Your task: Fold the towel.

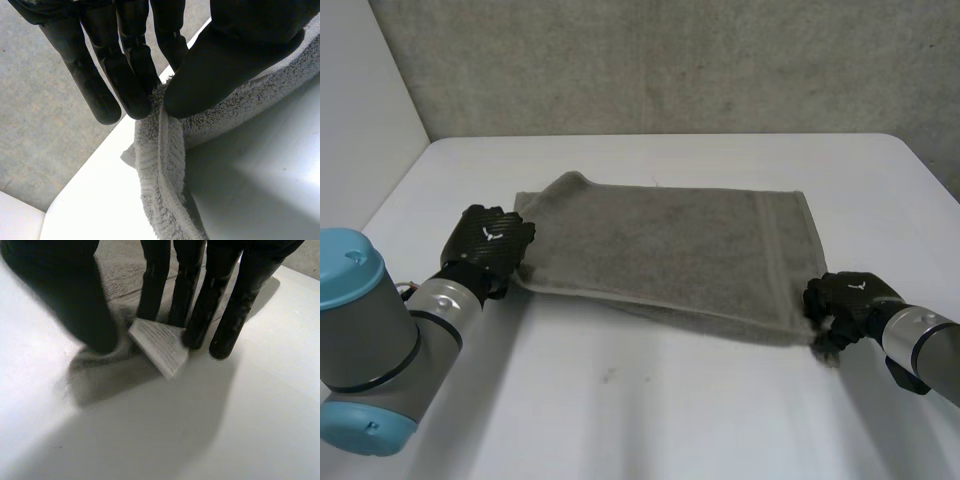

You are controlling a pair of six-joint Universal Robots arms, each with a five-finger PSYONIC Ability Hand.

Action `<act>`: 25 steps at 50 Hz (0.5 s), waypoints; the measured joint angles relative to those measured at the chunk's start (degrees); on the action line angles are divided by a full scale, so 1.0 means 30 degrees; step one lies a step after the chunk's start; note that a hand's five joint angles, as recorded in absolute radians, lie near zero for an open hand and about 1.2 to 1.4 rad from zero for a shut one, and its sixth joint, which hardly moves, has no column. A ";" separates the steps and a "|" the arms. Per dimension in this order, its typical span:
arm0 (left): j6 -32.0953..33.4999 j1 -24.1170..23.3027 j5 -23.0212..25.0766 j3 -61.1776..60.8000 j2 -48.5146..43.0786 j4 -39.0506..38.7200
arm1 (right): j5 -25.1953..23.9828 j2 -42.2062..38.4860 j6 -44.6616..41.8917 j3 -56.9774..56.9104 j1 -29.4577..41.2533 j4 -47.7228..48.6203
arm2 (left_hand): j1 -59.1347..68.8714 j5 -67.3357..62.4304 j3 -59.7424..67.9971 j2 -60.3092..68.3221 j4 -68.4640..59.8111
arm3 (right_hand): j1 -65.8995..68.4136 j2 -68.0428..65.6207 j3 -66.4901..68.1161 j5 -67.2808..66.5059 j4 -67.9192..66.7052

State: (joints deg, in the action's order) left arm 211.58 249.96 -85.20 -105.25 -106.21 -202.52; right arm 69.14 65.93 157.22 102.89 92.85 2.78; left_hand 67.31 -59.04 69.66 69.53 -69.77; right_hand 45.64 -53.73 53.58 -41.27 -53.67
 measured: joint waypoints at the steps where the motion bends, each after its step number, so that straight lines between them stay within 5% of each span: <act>1: 0.0006 0.0002 -0.0003 -0.0006 0.0000 0.0015 | -0.0054 0.0011 0.0038 0.0006 -0.0007 0.0000 | 0.0000 0.0002 0.0002 0.0000 0.0000 | 0.1456 -0.2205 0.2266 -0.2020 -0.2057; 8: 0.0120 -0.0010 -0.0020 -0.0033 0.0252 0.0698 | -0.0652 0.0956 0.0211 -0.0182 -0.0342 -0.0054 | 0.0000 0.0000 0.0002 0.0000 0.0000 | 0.2609 -0.3996 0.4688 -0.4314 -0.4790; 13: 0.0186 -0.0006 -0.0048 0.0161 0.1680 0.2228 | -0.1425 0.4066 0.0260 -0.0926 -0.0749 -0.1128 | 0.0000 0.0000 0.0003 0.0000 0.0000 | 0.2730 -0.3998 0.4691 -0.4468 -0.4811; 25: 0.0205 0.0005 0.0016 0.1566 0.7513 0.8068 | -0.3099 0.9801 -0.2422 -0.5166 -0.1280 -0.8933 | -0.0021 0.0000 0.0003 0.0000 0.0000 | 0.3006 -0.3996 0.4691 -0.4707 -0.4814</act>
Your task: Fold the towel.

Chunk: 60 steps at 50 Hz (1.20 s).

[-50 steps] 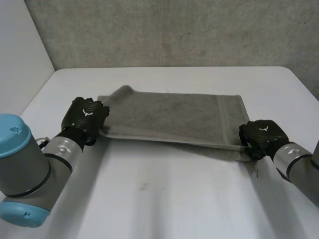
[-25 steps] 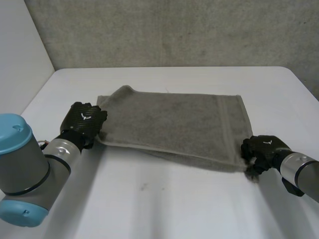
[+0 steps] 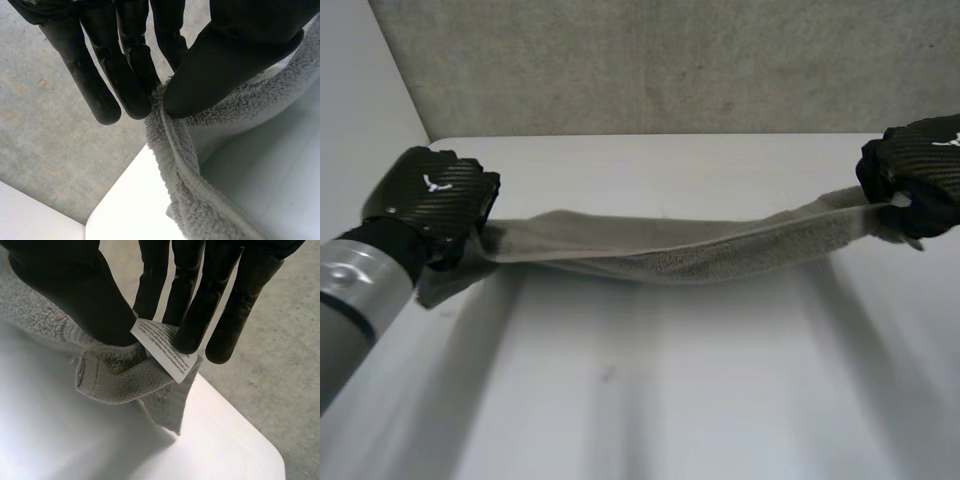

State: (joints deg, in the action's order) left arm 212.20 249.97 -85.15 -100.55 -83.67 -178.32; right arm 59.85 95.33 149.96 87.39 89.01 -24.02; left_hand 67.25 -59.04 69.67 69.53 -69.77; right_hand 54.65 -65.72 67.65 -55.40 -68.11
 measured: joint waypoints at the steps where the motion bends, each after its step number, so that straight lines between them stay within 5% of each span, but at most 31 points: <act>1: 0.0011 0.0001 0.0022 0.0109 0.0293 0.0469 | -0.0114 0.0217 -0.0848 -0.0355 -0.0129 -0.1063 | 0.0000 0.0000 0.0000 0.0000 -0.0002 | 0.0000 -0.0002 0.0002 -0.0018 -0.0002; 10: 0.0885 0.0273 0.0149 0.0517 0.0450 0.2470 | -0.0136 -0.0114 -0.6537 -0.0713 -0.0419 -0.6043 | 0.0000 -0.0002 0.0000 0.0000 -0.0002 | 0.0000 -0.0002 0.0002 -0.0098 -0.0006; 15: 0.1642 0.0679 0.0171 0.0542 -0.1501 0.2403 | -0.0031 -0.1808 -0.7316 -0.0453 -0.0352 -0.6281 | 0.0000 -0.0002 0.0000 0.0000 -0.0002 | 0.0000 0.0000 0.0002 -0.0156 -0.0006; 28: 0.3525 0.0916 0.0171 0.4819 -1.1262 0.0795 | 0.2532 -0.9432 -0.5435 -0.2275 0.1708 -0.2560 | 0.0000 -0.0002 0.0000 0.0000 -0.0002 | 0.0000 -0.0156 0.0002 -0.0189 -0.0008; 37: 0.4861 0.0937 0.0498 0.8378 -1.4614 -0.2026 | 0.4574 -1.2285 -0.3853 -0.4534 0.3280 0.1078 | 0.0000 -0.0125 0.0000 0.0082 -0.0002 | 0.0000 -0.0166 0.0002 -0.0191 -0.0008; 47: 0.5366 0.0564 0.1024 1.0168 -1.4124 -0.8977 | 0.7250 -1.2125 -0.1916 -0.9008 0.4303 0.6722 | 0.0000 -0.0177 0.0000 0.0087 -0.0002 | 0.0000 -0.0166 0.0101 -0.0197 -0.0018; 53: 0.2359 0.0101 0.0732 1.0668 -1.0860 -1.4458 | 0.8731 -0.8781 0.0201 -0.9676 0.4616 1.3925 | 0.0000 -0.0197 0.0002 0.0089 -0.0003 | 0.0000 -0.0249 0.0101 -0.0316 -0.0084; 60: -0.0731 0.0211 0.0355 0.9651 -0.8224 -1.5252 | 0.8235 -0.7068 0.1089 -0.7995 0.4671 1.4745 | 0.0000 -0.0200 0.0002 0.0089 -0.0003 | 0.0154 -0.0438 0.0102 -0.0455 -0.0084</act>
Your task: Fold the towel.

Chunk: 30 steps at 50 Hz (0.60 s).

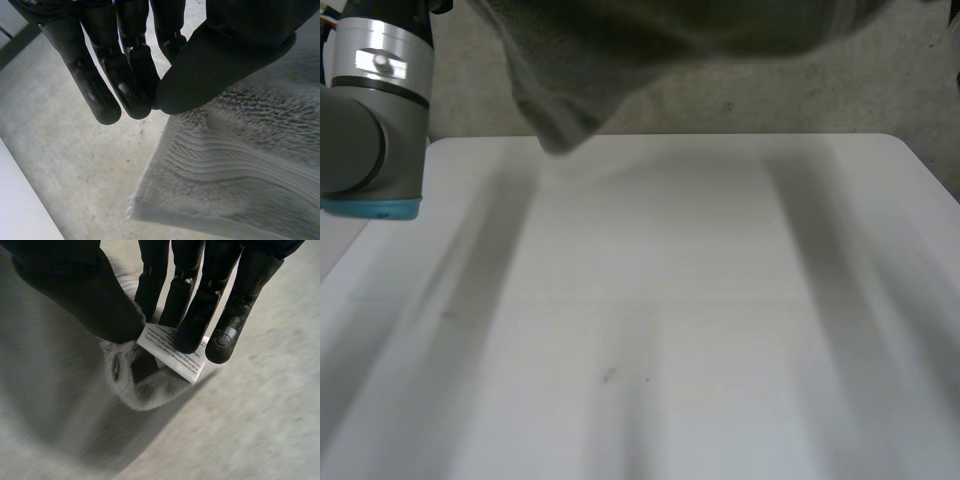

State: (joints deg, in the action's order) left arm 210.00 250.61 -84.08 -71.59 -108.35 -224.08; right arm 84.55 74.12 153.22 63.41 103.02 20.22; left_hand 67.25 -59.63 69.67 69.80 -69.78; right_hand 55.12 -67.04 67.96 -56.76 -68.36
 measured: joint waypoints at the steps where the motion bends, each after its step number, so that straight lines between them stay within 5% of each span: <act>1: -0.0232 0.0037 0.0010 -0.0305 0.0225 0.0175 | -0.0187 0.0061 -0.0004 0.0298 0.0001 -0.0375 | 0.0000 0.0000 0.0000 0.0000 0.0000 | 0.0000 -0.0034 -0.0002 0.0000 0.0000; 8: -0.0583 0.0360 0.0868 -0.4008 0.0852 0.2709 | -0.1551 -0.0231 -0.0974 0.2567 -0.0054 -0.5350 | 0.0000 -0.0008 0.0000 0.0002 0.0000 | 0.0000 -0.0035 -0.0002 -0.0003 0.0000; 14: 0.0901 0.0972 0.3183 -0.8560 0.0289 0.4737 | -0.2105 -0.1538 -0.3121 0.5361 -0.0232 -1.0160 | 0.0000 -0.0008 0.0000 0.0005 -0.0002 | 0.0000 -0.0035 0.0000 -0.0008 0.0000; 30: 0.5188 0.1710 0.4090 -1.0662 -0.3182 0.6818 | -0.3629 -0.2364 -0.4057 1.0029 -0.1222 -0.9666 | -0.0017 0.0595 -0.0632 -0.0830 0.0664 | 0.0000 -0.0035 0.0000 -0.0014 0.0000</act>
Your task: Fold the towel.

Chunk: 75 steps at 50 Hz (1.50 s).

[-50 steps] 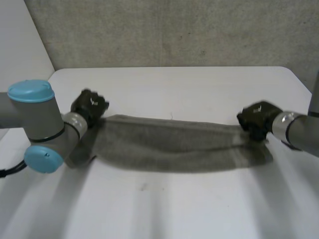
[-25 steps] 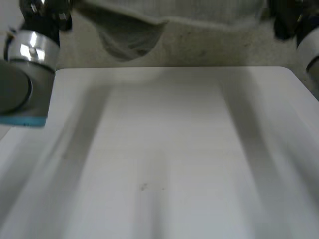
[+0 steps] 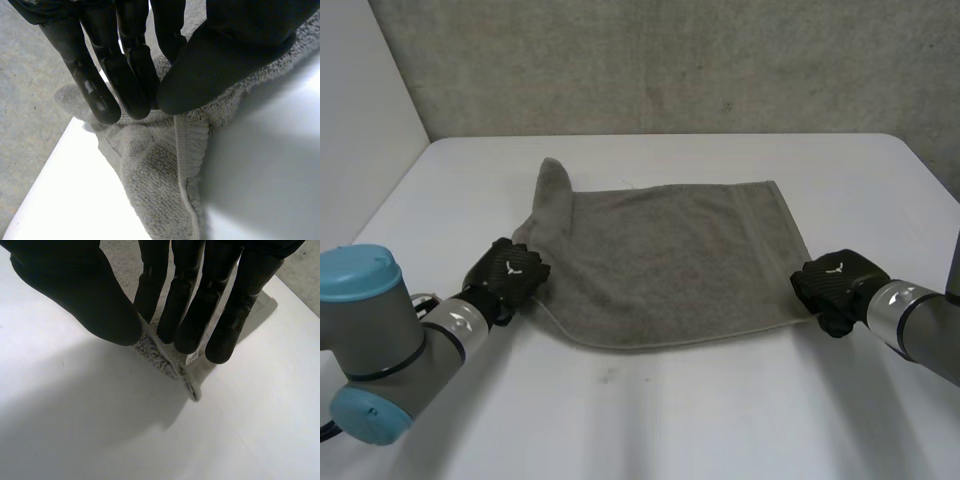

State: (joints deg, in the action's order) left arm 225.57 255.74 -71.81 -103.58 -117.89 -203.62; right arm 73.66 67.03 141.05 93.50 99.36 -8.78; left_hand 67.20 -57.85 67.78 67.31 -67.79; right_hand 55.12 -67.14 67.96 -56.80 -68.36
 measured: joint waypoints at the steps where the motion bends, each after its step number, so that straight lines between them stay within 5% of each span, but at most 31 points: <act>1: 0.0059 0.0055 -0.0022 -0.0010 0.0108 0.0237 | -0.0061 0.0092 0.0006 0.0132 -0.0134 0.0020 | -0.1151 0.1276 -0.1279 -0.1129 0.1289 | 0.0000 0.0000 0.0000 -0.0002 0.0000; 13: -0.0070 0.0241 -0.0176 -0.0323 0.0955 0.0612 | -0.0796 0.1317 0.0062 0.0972 -0.1431 0.0254 | -0.7306 0.7671 -0.7627 -0.7505 0.7665 | 0.0000 0.0000 0.0000 -0.0002 0.0000; 39: -0.0301 0.1751 -0.1331 -0.1319 0.1069 0.0622 | -0.1039 0.1533 0.0075 0.1343 -0.2894 0.0849 | -0.8585 0.8815 -0.8768 -0.8663 0.8803 | 0.0000 0.0000 0.0000 -0.0018 0.0000; 57: -0.2232 0.3741 0.1822 -0.0975 0.1597 0.2902 | -0.1077 0.1521 0.0009 0.1162 -0.3146 0.1183 | -1.2186 1.2391 -1.2313 -1.2148 1.2302 | 0.0000 0.0000 0.0000 -0.0024 0.0000; 75: -0.2154 0.4231 0.1997 0.0064 -0.0070 0.2831 | -0.1168 0.1500 -0.0009 0.1342 -0.3187 0.1346 | -0.9870 1.0076 -1.0053 -0.9894 1.0030 | 0.0000 0.0000 0.0000 -0.0026 0.0000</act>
State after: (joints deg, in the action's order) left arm 219.11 268.43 -65.82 -103.39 -118.10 -195.13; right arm 70.16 71.53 141.02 97.52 89.80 -4.74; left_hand 37.59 -27.62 37.62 37.62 -37.70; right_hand 55.12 -67.14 67.96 -56.88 -68.36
